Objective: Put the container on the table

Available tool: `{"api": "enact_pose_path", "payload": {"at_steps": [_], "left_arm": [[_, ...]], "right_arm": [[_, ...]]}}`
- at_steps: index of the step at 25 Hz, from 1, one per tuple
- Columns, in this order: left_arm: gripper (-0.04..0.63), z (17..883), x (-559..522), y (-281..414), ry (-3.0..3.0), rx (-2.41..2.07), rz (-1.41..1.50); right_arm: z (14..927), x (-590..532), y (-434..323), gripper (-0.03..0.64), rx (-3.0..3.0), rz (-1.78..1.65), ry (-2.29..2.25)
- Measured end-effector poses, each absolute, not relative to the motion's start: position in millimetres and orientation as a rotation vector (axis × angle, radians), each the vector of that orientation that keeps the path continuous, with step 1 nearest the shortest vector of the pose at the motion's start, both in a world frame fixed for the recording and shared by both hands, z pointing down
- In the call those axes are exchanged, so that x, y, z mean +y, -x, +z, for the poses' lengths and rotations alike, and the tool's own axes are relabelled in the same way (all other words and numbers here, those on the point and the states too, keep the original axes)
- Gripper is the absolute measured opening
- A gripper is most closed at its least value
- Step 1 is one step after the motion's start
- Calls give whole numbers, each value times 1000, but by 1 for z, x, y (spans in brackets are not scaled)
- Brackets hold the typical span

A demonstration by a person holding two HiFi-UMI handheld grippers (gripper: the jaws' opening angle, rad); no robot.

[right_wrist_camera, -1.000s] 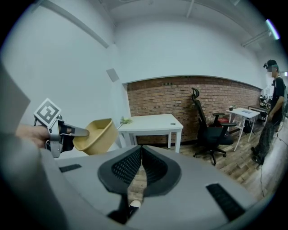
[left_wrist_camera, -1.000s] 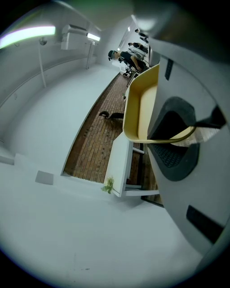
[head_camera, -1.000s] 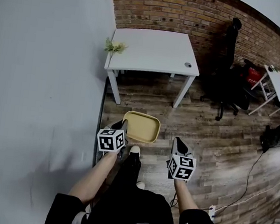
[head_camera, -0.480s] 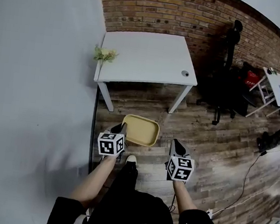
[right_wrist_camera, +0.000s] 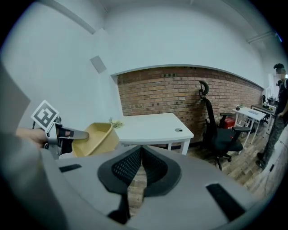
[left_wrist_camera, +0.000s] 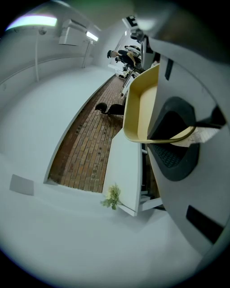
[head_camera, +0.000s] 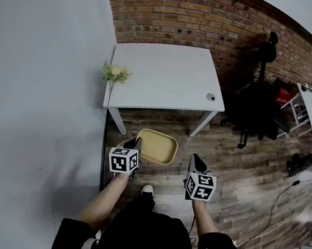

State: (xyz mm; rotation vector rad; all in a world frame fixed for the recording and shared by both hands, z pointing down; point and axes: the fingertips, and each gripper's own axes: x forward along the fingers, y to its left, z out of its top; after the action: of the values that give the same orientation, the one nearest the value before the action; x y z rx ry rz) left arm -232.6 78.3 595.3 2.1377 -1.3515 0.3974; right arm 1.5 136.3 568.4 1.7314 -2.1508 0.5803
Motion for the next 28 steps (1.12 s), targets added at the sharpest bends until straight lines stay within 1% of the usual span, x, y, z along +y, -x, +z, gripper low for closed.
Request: {"api": "enact_pose_path", "payload": {"at_steps": [10,28], "left_arm": [[23,597,10,246,-2146,-1311,414],[23,610,-25,233,-2169,-1275,432]], "right_arm": [[562,72,17,26,-2137,587,-1760],[569,45,5,26,-2116,592,-1801]]}}
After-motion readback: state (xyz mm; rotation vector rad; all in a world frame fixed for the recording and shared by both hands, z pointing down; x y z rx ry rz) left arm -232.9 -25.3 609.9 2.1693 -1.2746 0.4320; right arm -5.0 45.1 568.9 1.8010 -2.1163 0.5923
